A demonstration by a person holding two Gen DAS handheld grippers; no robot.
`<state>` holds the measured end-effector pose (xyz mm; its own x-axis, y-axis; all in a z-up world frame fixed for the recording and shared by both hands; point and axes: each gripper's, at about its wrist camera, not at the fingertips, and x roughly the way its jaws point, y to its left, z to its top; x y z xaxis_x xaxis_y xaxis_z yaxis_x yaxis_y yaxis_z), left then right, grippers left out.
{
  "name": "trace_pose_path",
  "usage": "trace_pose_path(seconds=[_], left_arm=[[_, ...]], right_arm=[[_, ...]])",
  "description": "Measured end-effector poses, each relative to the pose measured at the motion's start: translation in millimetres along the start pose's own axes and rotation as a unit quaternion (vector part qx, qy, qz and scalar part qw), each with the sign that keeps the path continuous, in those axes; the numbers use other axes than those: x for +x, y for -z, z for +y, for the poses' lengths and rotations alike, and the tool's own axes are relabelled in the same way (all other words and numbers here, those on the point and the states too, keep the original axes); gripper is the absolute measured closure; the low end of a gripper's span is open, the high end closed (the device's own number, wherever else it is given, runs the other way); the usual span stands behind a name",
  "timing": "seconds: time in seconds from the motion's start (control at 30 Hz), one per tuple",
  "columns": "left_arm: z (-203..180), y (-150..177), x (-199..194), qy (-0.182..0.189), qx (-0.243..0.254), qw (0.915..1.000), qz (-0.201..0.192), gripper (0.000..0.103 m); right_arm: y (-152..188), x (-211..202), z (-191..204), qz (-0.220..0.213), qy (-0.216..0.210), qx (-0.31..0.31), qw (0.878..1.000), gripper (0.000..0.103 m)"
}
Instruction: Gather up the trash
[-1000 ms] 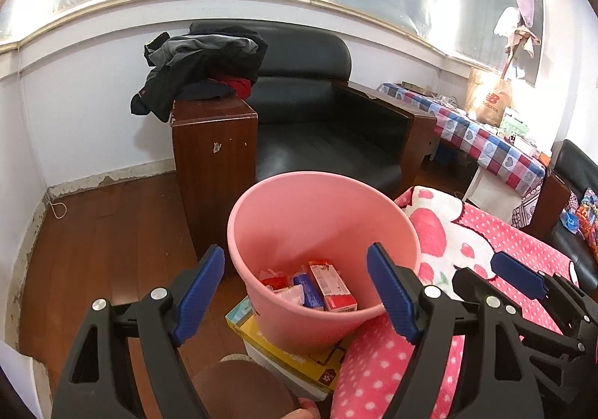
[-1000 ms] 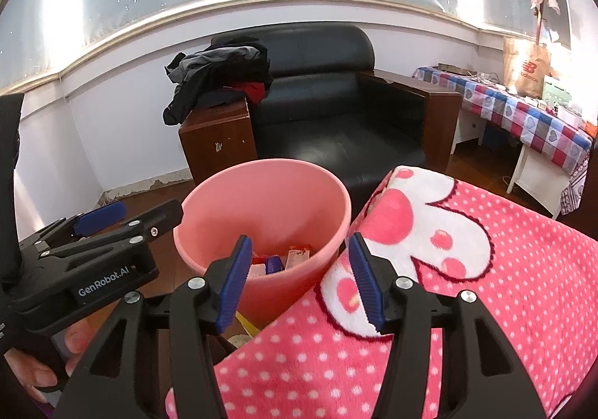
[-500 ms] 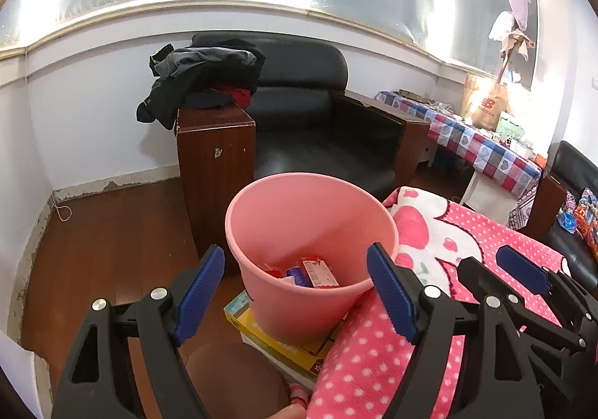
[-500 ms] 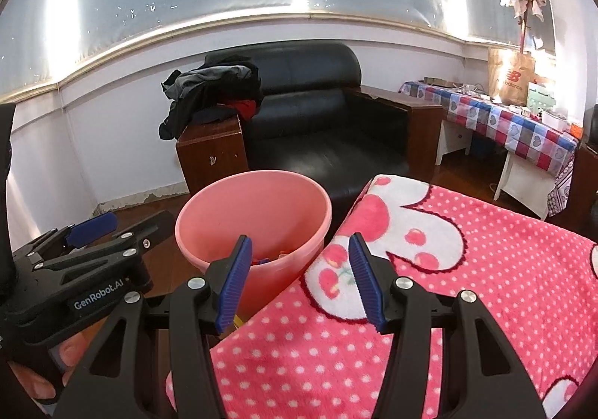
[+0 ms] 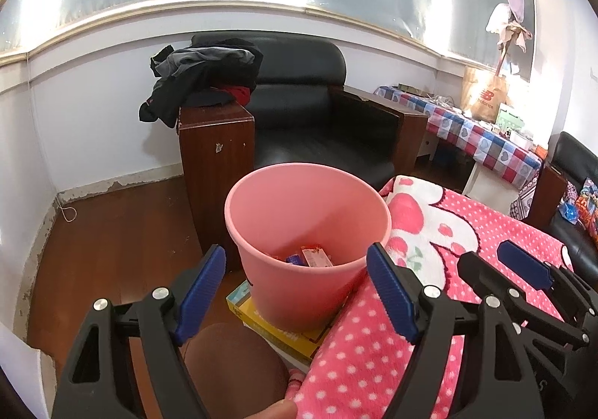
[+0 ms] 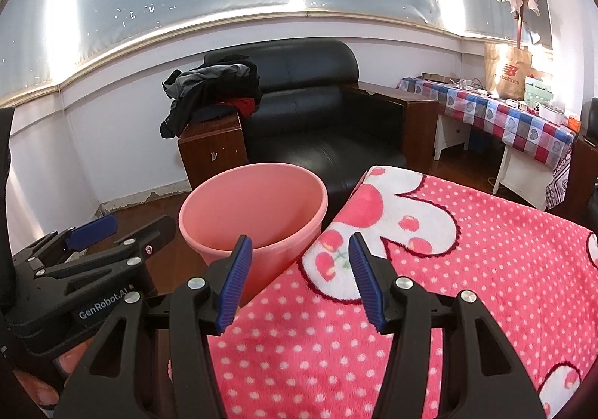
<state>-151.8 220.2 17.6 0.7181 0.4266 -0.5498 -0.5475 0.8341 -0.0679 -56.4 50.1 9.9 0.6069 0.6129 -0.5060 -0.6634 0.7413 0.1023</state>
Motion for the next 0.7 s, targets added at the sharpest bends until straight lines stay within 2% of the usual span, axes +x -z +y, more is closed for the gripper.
trace_pose_path(seconds=[0.7], left_arm=[[-8.1,-0.6,-3.4,0.003,0.011,0.9999,0.000,0.030]], right_arm=[[-1.7,-3.6,-4.7,0.000,0.003,0.008,1.000,0.049]])
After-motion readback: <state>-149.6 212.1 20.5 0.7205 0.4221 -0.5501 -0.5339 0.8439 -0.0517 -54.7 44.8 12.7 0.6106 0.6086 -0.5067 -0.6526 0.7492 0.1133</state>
